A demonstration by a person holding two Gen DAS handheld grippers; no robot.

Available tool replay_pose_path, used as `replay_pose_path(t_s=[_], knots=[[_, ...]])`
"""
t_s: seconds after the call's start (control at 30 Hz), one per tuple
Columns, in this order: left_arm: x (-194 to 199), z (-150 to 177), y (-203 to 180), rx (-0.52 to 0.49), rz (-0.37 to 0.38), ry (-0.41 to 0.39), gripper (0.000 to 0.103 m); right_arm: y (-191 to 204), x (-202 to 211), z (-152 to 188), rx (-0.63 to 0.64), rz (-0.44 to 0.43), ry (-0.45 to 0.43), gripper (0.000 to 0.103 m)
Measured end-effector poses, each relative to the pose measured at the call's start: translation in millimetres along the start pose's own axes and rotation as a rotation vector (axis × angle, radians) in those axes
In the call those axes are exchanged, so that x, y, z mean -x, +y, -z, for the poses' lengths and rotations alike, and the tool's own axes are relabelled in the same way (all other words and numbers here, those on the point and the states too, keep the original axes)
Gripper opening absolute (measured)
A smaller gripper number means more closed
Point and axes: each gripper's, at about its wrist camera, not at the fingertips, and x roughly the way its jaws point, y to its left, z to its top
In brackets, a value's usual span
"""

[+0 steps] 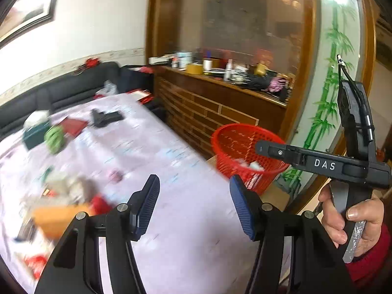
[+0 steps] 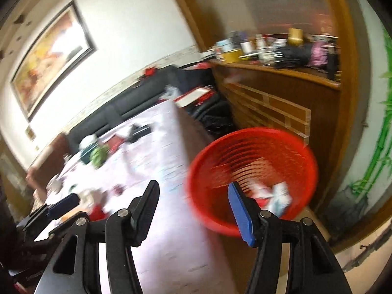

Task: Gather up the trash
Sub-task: 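Return to the table and grasp the white-and-red packet with the left tool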

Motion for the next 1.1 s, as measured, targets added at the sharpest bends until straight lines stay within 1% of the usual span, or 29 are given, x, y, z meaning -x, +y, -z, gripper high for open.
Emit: replay_pose_path(t_s=[0.1,0.23,0.33,0.4,0.43,0.5,0.63,0.7,0.77,0.83,0.9,0.97,1.0,1.07,1.1], knots=[[25.8,20.1,28.1,0.036,-0.025,0.01,0.06,36.4,-5.7,16.7,0.051,-0.052,0.034,0.063],[60.5,47.6,76.9,0.096,-0.108,0.009,0.06,84.2,-22.1,39.6,0.123,-0.12,0.1,0.063],[87.2,70.2,126.9,0.179,-0.166,0.016,0.067,110.7,-33.8,53.8,0.153,-0.164,0.147,0.063],[98.9,83.2,156.7,0.216,-0.213,0.016,0.068,127.7,-42.9,63.1,0.174,-0.195,0.185,0.063],[101.0,87.4,169.3,0.221,-0.225,0.026,0.068,135.7,-46.1,67.4,0.19,-0.198,0.197,0.064],[102.4,94.7,198.7,0.236,-0.276,0.024,0.068,147.4,-52.3,74.7,0.216,-0.2,0.212,0.064],[84.7,101.1,237.0,0.269,-0.263,0.054,0.067,167.5,-60.1,84.2,0.24,-0.226,0.236,0.065],[72.3,103.0,244.6,0.275,-0.205,0.081,0.067,174.2,-61.3,89.0,0.253,-0.234,0.243,0.066],[64.8,104.6,240.0,0.27,-0.164,0.109,0.067,177.4,-62.5,92.6,0.263,-0.234,0.252,0.066],[65.1,104.5,224.5,0.219,-0.128,0.131,0.067,177.9,-64.8,94.7,0.267,-0.231,0.261,0.066],[71.4,109.3,204.4,0.163,-0.082,0.174,0.069,176.5,-66.6,94.7,0.261,-0.229,0.266,0.066],[79.4,116.8,184.1,0.12,-0.017,0.211,0.07,175.4,-67.9,94.4,0.255,-0.229,0.269,0.066],[81.9,119.5,174.4,0.095,-0.005,0.224,0.07,174.1,-68.7,94.0,0.253,-0.23,0.269,0.066],[83.0,122.0,160.7,0.041,-0.036,0.232,0.072,173.3,-70.1,93.3,0.251,-0.239,0.271,0.067],[82.0,121.8,157.0,0.023,-0.062,0.229,0.072,173.2,-70.9,93.0,0.25,-0.242,0.27,0.067]])
